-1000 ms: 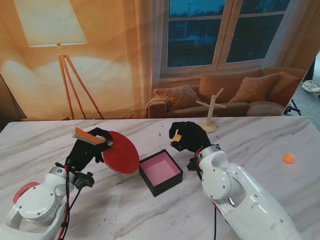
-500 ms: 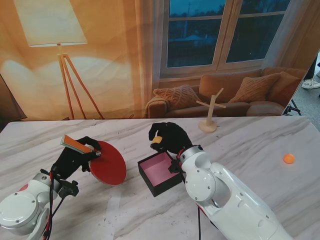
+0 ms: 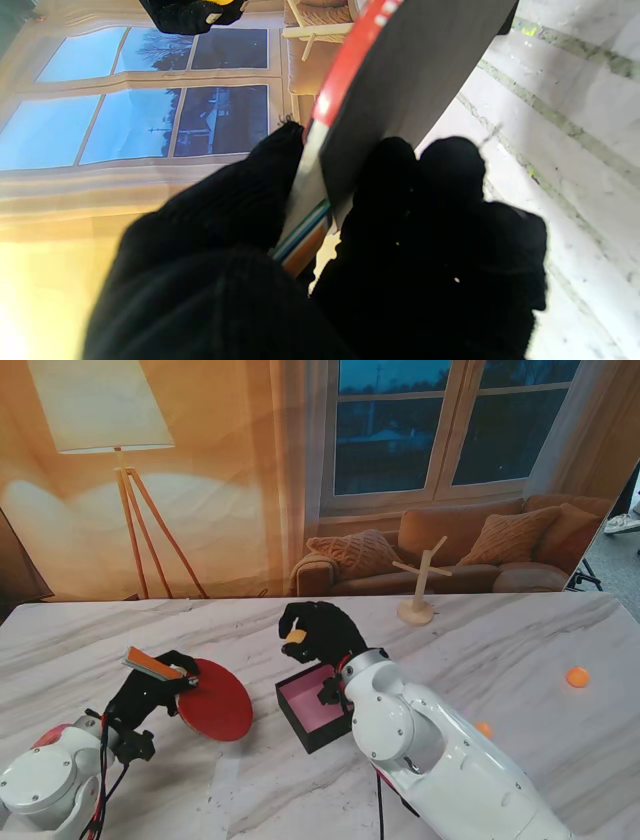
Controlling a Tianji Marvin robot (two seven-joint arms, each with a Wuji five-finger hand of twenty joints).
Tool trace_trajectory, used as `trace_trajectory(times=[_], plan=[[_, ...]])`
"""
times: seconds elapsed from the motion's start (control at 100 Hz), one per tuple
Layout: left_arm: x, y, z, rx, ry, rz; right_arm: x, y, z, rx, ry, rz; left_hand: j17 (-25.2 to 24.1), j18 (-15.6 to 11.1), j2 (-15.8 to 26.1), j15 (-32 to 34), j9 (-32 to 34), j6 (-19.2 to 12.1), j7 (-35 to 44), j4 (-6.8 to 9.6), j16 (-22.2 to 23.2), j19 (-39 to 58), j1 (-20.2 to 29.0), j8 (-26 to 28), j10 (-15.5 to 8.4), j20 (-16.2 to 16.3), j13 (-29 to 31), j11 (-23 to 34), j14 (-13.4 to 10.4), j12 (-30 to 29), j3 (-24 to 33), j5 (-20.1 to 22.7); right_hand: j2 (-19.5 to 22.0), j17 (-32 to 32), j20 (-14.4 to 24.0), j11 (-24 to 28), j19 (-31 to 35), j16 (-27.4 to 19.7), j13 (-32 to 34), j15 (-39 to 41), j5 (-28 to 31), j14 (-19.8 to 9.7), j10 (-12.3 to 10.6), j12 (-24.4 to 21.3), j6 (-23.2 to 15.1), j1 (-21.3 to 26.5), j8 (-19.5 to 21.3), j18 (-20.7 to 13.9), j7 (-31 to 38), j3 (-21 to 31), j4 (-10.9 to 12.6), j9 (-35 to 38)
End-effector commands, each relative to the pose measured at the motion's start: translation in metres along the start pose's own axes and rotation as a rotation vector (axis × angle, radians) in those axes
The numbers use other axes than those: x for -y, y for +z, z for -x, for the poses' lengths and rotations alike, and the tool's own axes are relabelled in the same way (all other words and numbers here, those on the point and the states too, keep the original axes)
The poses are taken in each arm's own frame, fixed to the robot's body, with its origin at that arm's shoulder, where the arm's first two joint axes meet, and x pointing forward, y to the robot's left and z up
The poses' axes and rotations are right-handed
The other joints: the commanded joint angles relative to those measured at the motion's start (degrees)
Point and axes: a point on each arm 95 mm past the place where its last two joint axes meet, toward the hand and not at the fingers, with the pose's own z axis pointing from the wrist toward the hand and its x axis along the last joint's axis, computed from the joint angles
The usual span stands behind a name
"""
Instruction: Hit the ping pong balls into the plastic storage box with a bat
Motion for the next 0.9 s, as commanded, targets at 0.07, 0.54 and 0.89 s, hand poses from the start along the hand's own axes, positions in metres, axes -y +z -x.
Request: trace_trajectory(times=[0.07,0.54,0.89], plan=[[0.0,0.0,0.006,0.015,-0.01,0.048,0.002,0.002,-0.007,-0.011,0.012,-0.009,-3.81,-6.81,0.1,-1.56,-0.2,-2.94,-0.24,-0.31,1.21,-3.17,3.37,1.47,-7.8,1.7,-2.91,-4.54,4.84,4.07,5.03,3.04,3.04,-0.28,1.14,3.08,1.02,0.99,0.88,1.38,0.45,-4.15,-3.26,1.34,-0.64,4.93,-0.52,-2.35,1.85,3.37,0.46,2.85],[-0.003,0.01,-0.005,-0.001,0.02,0.121,0.002,0.003,-0.014,-0.022,0.029,-0.012,-7.81,-7.76,0.19,-3.88,-1.83,-3.25,-0.56,-0.31,2.07,-5.89,4.35,1.48,-7.91,2.68,-6.29,-8.97,4.24,7.49,4.96,3.35,3.51,-0.68,1.46,3.12,1.36,1.34,0.65,1.51,-0.04,-4.1,-3.16,1.28,-0.5,3.62,-0.88,-2.05,2.0,3.06,0.25,2.21],[-0.011,0.019,-0.012,-0.02,0.003,0.163,-0.008,0.001,-0.024,-0.033,0.023,0.006,-9.26,-7.73,0.21,-4.76,-2.39,-3.32,-0.79,-0.33,2.54,-7.15,4.66,1.28,-7.86,3.43,-7.45,-10.28,4.12,8.32,4.87,3.67,3.42,-0.14,1.69,3.46,1.97,2.06,1.38,2.05,0.19,-4.52,-2.92,1.2,-0.33,2.56,-1.12,-2.14,2.35,2.9,0.1,2.33]])
